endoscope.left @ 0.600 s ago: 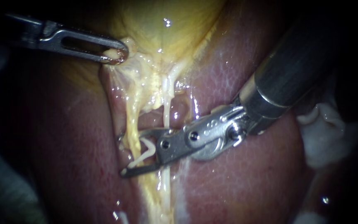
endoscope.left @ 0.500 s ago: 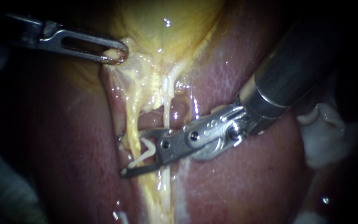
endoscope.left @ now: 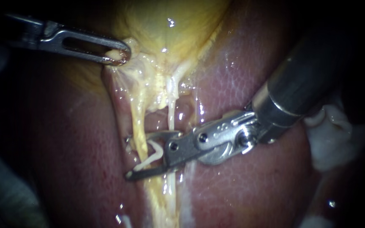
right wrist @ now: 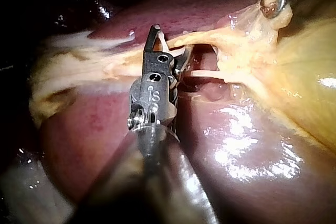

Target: Clipping first clip left tube

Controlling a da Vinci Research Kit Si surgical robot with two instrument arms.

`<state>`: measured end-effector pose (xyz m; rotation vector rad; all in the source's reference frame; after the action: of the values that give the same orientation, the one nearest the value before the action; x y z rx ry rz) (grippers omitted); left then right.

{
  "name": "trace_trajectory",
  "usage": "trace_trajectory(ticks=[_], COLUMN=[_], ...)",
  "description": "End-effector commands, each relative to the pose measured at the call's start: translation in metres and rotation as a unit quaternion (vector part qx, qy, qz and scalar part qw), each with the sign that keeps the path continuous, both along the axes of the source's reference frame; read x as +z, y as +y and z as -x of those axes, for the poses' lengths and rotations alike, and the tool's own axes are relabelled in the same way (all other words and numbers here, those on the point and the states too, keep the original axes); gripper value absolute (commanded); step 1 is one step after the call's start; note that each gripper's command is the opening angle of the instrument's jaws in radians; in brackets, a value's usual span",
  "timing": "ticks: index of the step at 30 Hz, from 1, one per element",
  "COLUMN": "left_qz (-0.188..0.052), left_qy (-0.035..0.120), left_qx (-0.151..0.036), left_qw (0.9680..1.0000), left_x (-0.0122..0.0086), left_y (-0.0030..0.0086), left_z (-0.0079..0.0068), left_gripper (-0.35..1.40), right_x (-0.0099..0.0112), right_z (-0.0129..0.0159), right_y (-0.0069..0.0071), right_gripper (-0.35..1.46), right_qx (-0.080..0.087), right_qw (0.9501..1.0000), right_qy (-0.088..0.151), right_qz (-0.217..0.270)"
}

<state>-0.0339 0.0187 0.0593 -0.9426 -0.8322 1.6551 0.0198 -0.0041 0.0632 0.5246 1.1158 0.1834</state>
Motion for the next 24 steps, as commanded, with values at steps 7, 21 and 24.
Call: trace_trajectory(ticks=[7,21,24], left_qz=[0.0,0.0,0.0], left_qy=[0.0,0.0,0.0], left_qx=[0.0,0.0,0.0], left_qw=[1.0,1.0,1.0], left_x=[0.0,0.0,0.0], left_y=[0.0,0.0,0.0], left_z=[0.0,0.0,0.0], left_gripper=[-0.35,-0.35,-0.35], right_x=[0.0004,0.001,0.0013], right_z=[0.0005,0.0007,0.0007], right_y=[0.0002,0.0002,0.0001], right_gripper=[0.48,0.48,0.48], right_qx=[0.015,0.016,0.025], right_qw=[0.9931,0.9609,0.9511], right_qy=[0.003,0.03,0.042], right_qz=[-0.116,-0.275,-0.305])
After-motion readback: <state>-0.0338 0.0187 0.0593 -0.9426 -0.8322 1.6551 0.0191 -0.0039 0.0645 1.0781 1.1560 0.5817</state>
